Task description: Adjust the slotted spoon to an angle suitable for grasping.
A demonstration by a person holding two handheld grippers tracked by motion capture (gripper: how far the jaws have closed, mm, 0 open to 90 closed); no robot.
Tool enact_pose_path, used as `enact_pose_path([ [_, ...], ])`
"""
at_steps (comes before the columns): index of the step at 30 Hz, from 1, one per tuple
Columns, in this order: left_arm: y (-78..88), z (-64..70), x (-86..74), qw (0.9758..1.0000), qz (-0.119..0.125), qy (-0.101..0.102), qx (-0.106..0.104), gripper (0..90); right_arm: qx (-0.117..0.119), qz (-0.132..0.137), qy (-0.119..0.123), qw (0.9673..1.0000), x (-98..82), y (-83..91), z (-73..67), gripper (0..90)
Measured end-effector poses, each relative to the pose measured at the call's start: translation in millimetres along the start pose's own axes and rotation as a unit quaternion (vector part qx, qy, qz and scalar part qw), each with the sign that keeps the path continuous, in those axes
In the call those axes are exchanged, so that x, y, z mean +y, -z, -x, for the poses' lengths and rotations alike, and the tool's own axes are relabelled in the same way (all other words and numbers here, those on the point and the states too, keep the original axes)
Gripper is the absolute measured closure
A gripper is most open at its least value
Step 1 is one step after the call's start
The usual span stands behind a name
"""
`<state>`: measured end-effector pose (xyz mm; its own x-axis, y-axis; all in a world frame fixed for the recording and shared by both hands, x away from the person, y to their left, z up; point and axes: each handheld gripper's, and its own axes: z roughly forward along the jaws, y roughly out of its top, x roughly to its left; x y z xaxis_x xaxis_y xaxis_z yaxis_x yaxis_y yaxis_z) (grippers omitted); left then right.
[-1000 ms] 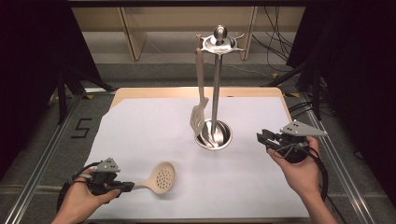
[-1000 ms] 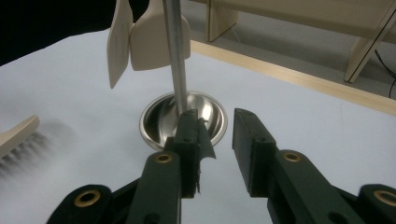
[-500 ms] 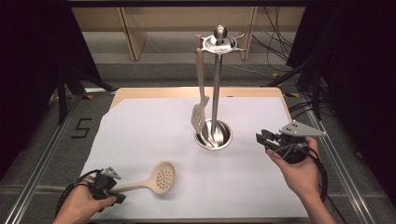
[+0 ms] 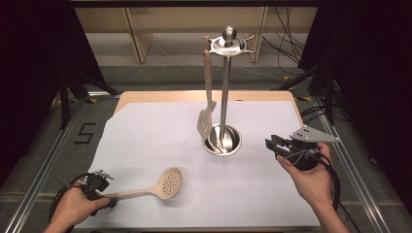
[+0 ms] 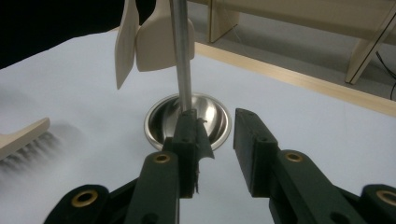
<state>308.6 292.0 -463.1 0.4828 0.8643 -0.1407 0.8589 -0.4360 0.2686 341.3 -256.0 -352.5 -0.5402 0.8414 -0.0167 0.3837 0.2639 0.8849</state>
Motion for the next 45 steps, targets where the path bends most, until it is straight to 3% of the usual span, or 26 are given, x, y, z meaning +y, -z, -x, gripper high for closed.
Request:
enact_pose_path([
  [1, -1.9, -0.1, 2.2, 0.9999, 0.007, 0.006, 0.007, 89.3, -0.001, 0.001, 0.002, 1.0000, 0.0, 0.0, 0.2, 71.1],
  [2, -1.4, -1.8, 4.9, 0.9999, -0.001, -0.004, 0.014, 89.3, -0.003, 0.002, 0.003, 1.0000, -0.2, 0.2, 0.1, 71.1],
  [4, -4.3, -0.6, 11.4, 0.9996, 0.005, 0.006, 0.026, 89.3, -0.003, 0.004, 0.005, 1.0000, 0.0, -0.3, -0.2, 71.2],
  [5, -3.3, -4.0, 14.8, 0.9993, -0.005, -0.016, 0.033, 89.3, -0.001, 0.007, 0.005, 1.0000, 0.1, -0.9, -0.7, 71.2],
  [6, -5.8, -1.5, 17.5, 0.9994, 0.002, 0.015, 0.031, 89.3, 0.000, 0.006, 0.002, 1.0000, 0.5, -0.6, -1.4, 71.2],
  [8, -4.9, -8.7, 25.1, 0.9986, -0.004, -0.023, 0.047, 89.3, -0.001, 0.006, 0.006, 1.0000, 0.8, -0.1, -1.7, 71.2],
  [10, -6.7, -10.5, 32.5, 0.9987, -0.009, -0.011, 0.049, 89.4, -0.002, 0.009, 0.006, 0.9999, 0.9, -0.5, -1.9, 71.2],
  [11, -9.2, -11.5, 37.8, 0.9984, 0.001, -0.006, 0.056, 89.3, -0.004, 0.013, 0.004, 0.9999, 0.6, -1.5, -2.2, 71.2],
  [12, -9.8, -13.5, 41.5, 0.9981, 0.000, -0.013, 0.059, 89.4, 0.003, 0.001, 0.000, 1.0000, 1.3, -0.7, -2.0, 71.2],
  [13, -10.9, -13.5, 45.7, 0.9982, -0.002, -0.003, 0.059, 89.3, 0.001, 0.000, 0.002, 1.0000, 1.1, -1.0, -1.9, 71.2],
  [14, -11.8, -16.8, 52.0, 0.9977, 0.002, -0.015, 0.065, 89.4, -0.001, 0.007, 0.006, 1.0000, 0.2, -2.4, -1.6, 71.1],
  [17, -15.5, -18.8, 63.5, 0.9981, 0.003, 0.005, 0.061, 89.4, 0.003, 0.001, 0.005, 1.0000, -0.5, -3.3, -1.8, 71.1],
  [18, -16.4, -21.4, 68.1, 0.9980, 0.007, -0.006, 0.063, 89.3, 0.001, 0.002, 0.005, 1.0000, -0.7, -3.9, -2.1, 71.1],
  [22, -20.1, -23.1, 87.2, 0.9981, 0.013, 0.002, 0.060, 89.3, 0.004, -0.001, 0.006, 1.0000, -0.6, -4.6, -2.0, 71.1],
  [24, -22.9, -23.1, 101.3, 0.9973, 0.010, -0.017, 0.070, 89.3, 0.006, -0.004, 0.002, 1.0000, -0.3, -4.8, -3.3, 71.1],
  [26, -26.9, -20.1, 111.5, 0.9977, 0.007, -0.001, 0.067, 89.3, 0.004, -0.004, 0.001, 1.0000, -0.4, -4.9, -3.7, 71.1],
  [31, -34.3, -16.0, 136.0, 0.9981, 0.017, -0.002, 0.059, 89.3, 0.004, -0.003, 0.002, 1.0000, -0.7, -4.1, -2.0, 71.1],
  [33, -37.0, -13.5, 144.0, 0.9978, 0.018, -0.013, 0.062, 89.3, 0.004, -0.002, 0.004, 1.0000, -1.3, -4.6, -1.2, 71.1],
  [36, -40.4, -7.2, 153.1, 0.9979, 0.028, -0.009, 0.058, 89.2, -0.001, 0.008, 0.002, 1.0000, -2.7, -6.3, -0.9, 71.1],
  [37, -40.9, -5.8, 156.8, 0.9977, 0.025, -0.019, 0.060, 89.2, 0.003, -0.005, 0.003, 1.0000, -2.3, -4.6, -0.1, 71.1],
  [41, -45.5, 4.0, 166.6, 0.9972, 0.038, -0.015, 0.062, 89.2, 0.005, -0.005, 0.002, 1.0000, -2.4, -4.2, 1.7, 71.1],
  [43, -45.2, 3.6, 170.9, 0.9965, 0.035, -0.038, 0.066, 89.1, 0.002, -0.003, 0.003, 1.0000, -2.6, -3.7, 1.9, 71.1],
  [44, -45.5, 4.5, 171.5, 0.9966, 0.036, -0.037, 0.064, 89.1, 0.002, -0.003, 0.003, 1.0000, -2.5, -3.4, 2.1, 71.0],
  [45, -46.4, 8.5, 171.2, 0.9972, 0.040, -0.013, 0.061, 89.1, 0.004, -0.003, 0.003, 1.0000, -2.6, -3.5, 2.1, 71.0],
])
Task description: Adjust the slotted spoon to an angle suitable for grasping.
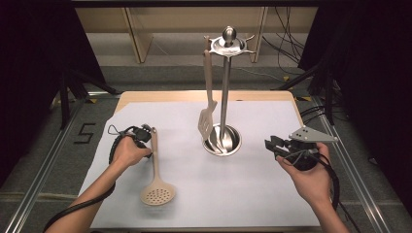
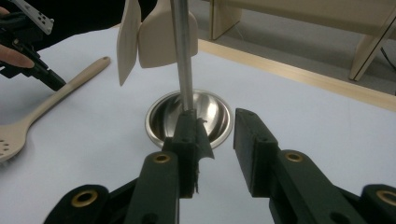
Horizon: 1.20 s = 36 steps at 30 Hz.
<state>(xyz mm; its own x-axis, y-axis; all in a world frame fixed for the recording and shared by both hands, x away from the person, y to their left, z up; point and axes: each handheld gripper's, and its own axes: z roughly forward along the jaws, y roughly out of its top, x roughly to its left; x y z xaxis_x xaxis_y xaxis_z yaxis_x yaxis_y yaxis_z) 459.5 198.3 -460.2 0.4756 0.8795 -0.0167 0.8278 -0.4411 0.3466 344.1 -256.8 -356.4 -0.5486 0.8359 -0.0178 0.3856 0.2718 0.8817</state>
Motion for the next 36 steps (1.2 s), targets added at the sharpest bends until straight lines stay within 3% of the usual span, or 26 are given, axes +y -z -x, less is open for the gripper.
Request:
enact_pose_path([
  [1, 0.9, -1.3, 1.2, 0.9998, -0.001, -0.017, 0.004, 89.0, 0.002, -0.001, -0.002, 1.0000, -0.1, 0.1, -0.3, 71.0],
  [3, 2.7, 1.7, 2.0, 1.0000, 0.007, -0.002, 0.005, 87.8, 0.001, -0.005, -0.005, 1.0000, 0.3, 0.1, -0.9, 70.9],
  [5, 7.1, -2.8, 5.4, 0.9997, 0.011, -0.022, 0.007, 82.7, 0.006, -0.005, -0.005, 1.0000, 0.3, -0.6, -1.5, 70.8],
  [8, 12.6, 4.7, 8.8, 0.9993, 0.032, -0.003, 0.018, 69.6, 0.000, 0.002, -0.006, 1.0000, 0.3, -1.2, -2.5, 70.3],
  [11, 9.7, 12.7, 12.0, 0.9990, 0.030, 0.032, 0.013, 55.3, 0.012, -0.004, -0.015, 0.9998, 0.6, -2.5, -3.0, 69.8],
  [12, 8.6, 14.1, 12.7, 0.9988, 0.028, 0.037, 0.013, 53.7, 0.005, -0.003, -0.009, 0.9999, 0.4, -2.5, -2.7, 69.8],
  [14, 4.1, 14.4, 13.0, 0.9988, 0.030, 0.030, 0.024, 51.8, 0.001, -0.005, -0.006, 1.0000, 0.2, -1.7, -2.6, 69.6],
  [16, 0.9, 17.9, 11.9, 0.9981, 0.016, 0.059, 0.010, 50.6, 0.004, -0.007, -0.010, 0.9999, 0.7, -0.4, -2.7, 69.5],
  [19, -4.5, 18.0, 9.4, 0.9986, 0.001, 0.051, 0.009, 51.4, 0.006, 0.000, -0.017, 0.9998, 0.2, -0.7, -2.6, 69.5],
  [21, -8.3, 16.8, 7.8, 0.9988, -0.010, 0.048, 0.005, 52.8, 0.005, -0.009, -0.028, 0.9995, 0.4, 0.9, -2.7, 69.4],
  [23, -8.1, 16.0, 7.9, 0.9990, -0.012, 0.044, 0.003, 54.0, 0.006, -0.008, -0.030, 0.9995, -0.6, -0.4, -2.5, 69.4],
  [25, -8.7, 17.9, 8.0, 0.9991, -0.012, 0.040, 0.005, 56.3, -0.004, 0.006, -0.013, 0.9999, -1.1, -2.0, -0.5, 69.4],
  [26, -8.8, 17.6, 8.3, 0.9994, -0.012, 0.032, 0.009, 56.2, 0.000, -0.001, -0.010, 0.9999, -0.7, -1.4, 0.0, 69.4],
  [27, -9.0, 18.8, 8.2, 0.9992, -0.012, 0.037, 0.007, 56.3, 0.003, -0.002, -0.009, 1.0000, -0.5, -1.6, 0.1, 69.4],
  [34, -6.8, 24.1, 8.0, 0.9994, -0.018, 0.028, -0.009, 63.7, 0.000, -0.008, -0.015, 0.9999, -0.9, -1.0, 0.7, 69.6],
  [35, -6.5, 24.4, 8.1, 0.9994, -0.020, 0.027, -0.009, 64.8, 0.003, -0.002, -0.031, 0.9995, -2.0, -2.7, -1.6, 69.7],
  [36, -6.2, 24.8, 8.1, 0.9994, -0.021, 0.025, -0.009, 65.9, 0.002, -0.003, -0.028, 0.9996, -2.0, -2.6, -1.4, 69.7],
])
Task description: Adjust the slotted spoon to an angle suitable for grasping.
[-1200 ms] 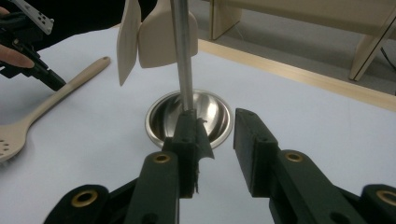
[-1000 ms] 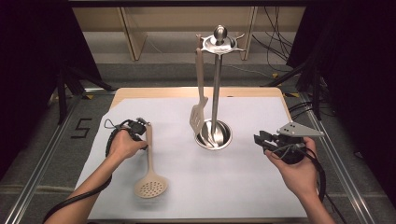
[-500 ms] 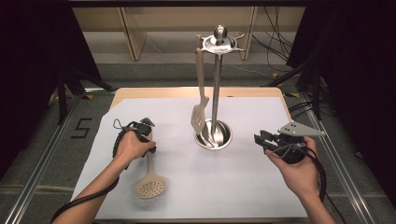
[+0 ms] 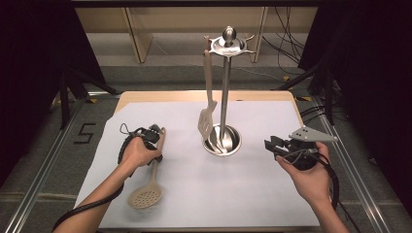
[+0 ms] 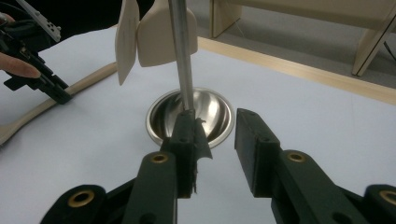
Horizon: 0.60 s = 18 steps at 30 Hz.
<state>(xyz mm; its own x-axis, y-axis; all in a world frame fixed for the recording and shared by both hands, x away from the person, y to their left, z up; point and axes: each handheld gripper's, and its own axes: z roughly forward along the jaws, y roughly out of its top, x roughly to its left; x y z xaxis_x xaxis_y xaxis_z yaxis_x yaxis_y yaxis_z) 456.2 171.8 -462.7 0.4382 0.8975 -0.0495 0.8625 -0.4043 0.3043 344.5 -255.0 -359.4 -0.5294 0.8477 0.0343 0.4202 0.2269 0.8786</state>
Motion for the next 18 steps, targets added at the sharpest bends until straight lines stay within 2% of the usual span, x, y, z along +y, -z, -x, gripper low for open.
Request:
enact_pose_path([
  [3, 0.2, 2.7, -0.7, 1.0000, 0.001, 0.003, 0.001, 68.8, 0.008, -0.010, -0.011, 0.9999, 0.4, 1.4, -1.8, 69.7],
  [4, 0.4, 3.1, -0.9, 1.0000, -0.001, 0.000, 0.000, 70.0, 0.008, -0.009, -0.011, 0.9999, 0.5, 1.5, -1.7, 69.7],
  [5, 1.0, 3.7, -1.1, 1.0000, -0.002, -0.001, -0.001, 71.2, -0.001, -0.006, 0.002, 1.0000, 0.7, 2.0, -0.1, 69.6],
  [7, 0.8, 5.2, -1.4, 1.0000, -0.001, 0.000, -0.003, 73.1, 0.001, -0.004, 0.003, 1.0000, 0.9, 1.9, 0.3, 69.6],
  [9, 2.3, 4.9, -0.4, 0.9999, -0.014, -0.005, -0.002, 73.1, 0.008, -0.010, -0.012, 0.9998, 0.6, 1.5, -1.6, 69.4],
  [10, 2.4, 5.0, -0.4, 0.9998, -0.019, -0.003, -0.007, 72.8, 0.005, -0.004, -0.005, 1.0000, 0.4, 0.8, -0.9, 69.2],
  [11, 1.5, 5.3, -1.1, 0.9998, -0.015, -0.007, -0.008, 72.4, 0.004, -0.005, -0.006, 1.0000, 0.3, 0.7, -1.2, 69.1],
  [12, 0.8, 4.5, -1.1, 0.9997, -0.008, -0.025, 0.002, 71.8, 0.003, -0.005, 0.003, 1.0000, 0.6, 0.7, 0.0, 69.0],
  [13, -0.2, 3.6, -1.4, 0.9995, -0.005, -0.031, -0.005, 71.1, 0.009, -0.005, 0.002, 0.9999, 0.6, 0.1, 0.1, 69.0],
  [14, -1.0, 7.2, -3.4, 0.9999, 0.002, -0.012, -0.003, 70.8, 0.002, -0.005, 0.004, 1.0000, 0.7, 0.7, 0.2, 69.0],
  [15, -1.0, 8.3, -4.0, 1.0000, 0.002, -0.005, -0.004, 70.8, 0.002, -0.005, 0.000, 1.0000, 0.6, 0.7, -0.4, 68.9],
  [18, -0.8, 8.8, -3.1, 1.0000, -0.003, -0.009, -0.001, 71.8, 0.011, -0.009, -0.011, 0.9998, 0.7, 0.8, -2.1, 68.9],
])
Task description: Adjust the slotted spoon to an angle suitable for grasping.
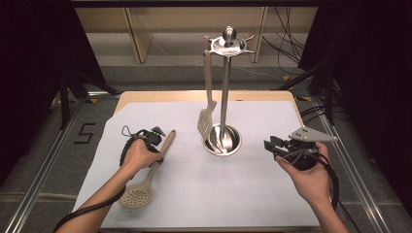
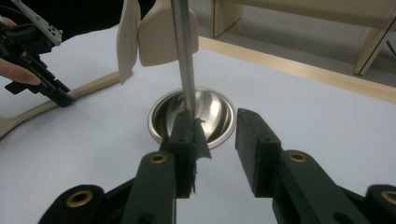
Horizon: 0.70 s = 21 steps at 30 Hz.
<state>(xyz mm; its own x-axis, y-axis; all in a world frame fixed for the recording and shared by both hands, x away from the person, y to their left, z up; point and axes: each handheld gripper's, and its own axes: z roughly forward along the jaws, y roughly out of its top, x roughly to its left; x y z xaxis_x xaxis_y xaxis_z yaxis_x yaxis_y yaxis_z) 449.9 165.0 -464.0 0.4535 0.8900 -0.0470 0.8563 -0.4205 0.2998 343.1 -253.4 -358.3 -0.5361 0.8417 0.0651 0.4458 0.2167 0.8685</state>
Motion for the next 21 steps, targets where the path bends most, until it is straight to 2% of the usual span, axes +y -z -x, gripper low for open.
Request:
enact_pose_path([
  [1, 0.8, -0.1, 1.0, 0.9999, -0.009, -0.007, 0.004, 72.3, -0.001, -0.001, 0.000, 1.0000, -0.1, 0.3, -0.5, 68.9],
  [2, -0.6, 2.2, 1.4, 1.0000, 0.000, 0.002, 0.007, 72.7, -0.002, -0.002, 0.000, 1.0000, 0.0, 0.8, -0.8, 68.9],
  [4, -0.2, 2.2, 1.1, 1.0000, 0.003, 0.005, 0.007, 74.3, -0.001, 0.000, 0.002, 1.0000, 0.3, 0.6, -0.6, 68.9],
  [6, 0.8, 2.0, -1.0, 1.0000, 0.007, -0.003, 0.005, 76.3, -0.001, -0.003, -0.003, 1.0000, 0.4, 1.1, -1.2, 68.9],
  [7, 3.4, -2.1, -0.2, 0.9992, 0.000, -0.038, 0.015, 76.3, -0.002, -0.004, -0.005, 1.0000, 0.3, 1.1, -1.1, 68.9],
  [9, 5.2, -2.7, -3.4, 0.9994, 0.012, -0.031, 0.008, 76.4, -0.003, 0.001, 0.012, 0.9999, -0.2, -0.5, 1.5, 68.9],
  [13, 16.9, -5.8, -12.1, 0.9981, 0.057, -0.023, -0.003, 76.4, -0.005, 0.004, 0.014, 0.9999, -1.0, -2.1, 2.0, 69.0],
  [14, 20.7, -5.0, -15.4, 0.9971, 0.074, -0.014, -0.003, 76.4, -0.004, 0.002, 0.016, 0.9999, -1.2, -2.6, 1.8, 68.9],
  [15, 23.7, -5.7, -17.5, 0.9961, 0.086, -0.017, -0.006, 76.3, -0.003, 0.007, 0.016, 0.9998, -1.4, -3.3, 1.4, 69.0],
  [17, 32.0, -5.6, -23.9, 0.9926, 0.120, -0.019, -0.008, 76.3, 0.003, 0.007, 0.016, 0.9998, -0.9, -2.8, 0.8, 68.9],
  [19, 40.3, -3.4, -31.7, 0.9867, 0.160, -0.024, -0.015, 76.3, 0.010, 0.008, -0.002, 0.9999, -0.5, -2.4, -2.4, 68.6],
  [21, 46.4, -0.2, -38.3, 0.9810, 0.191, -0.030, -0.009, 76.4, 0.007, 0.011, 0.015, 0.9998, 1.0, -1.7, -2.0, 68.4],
])
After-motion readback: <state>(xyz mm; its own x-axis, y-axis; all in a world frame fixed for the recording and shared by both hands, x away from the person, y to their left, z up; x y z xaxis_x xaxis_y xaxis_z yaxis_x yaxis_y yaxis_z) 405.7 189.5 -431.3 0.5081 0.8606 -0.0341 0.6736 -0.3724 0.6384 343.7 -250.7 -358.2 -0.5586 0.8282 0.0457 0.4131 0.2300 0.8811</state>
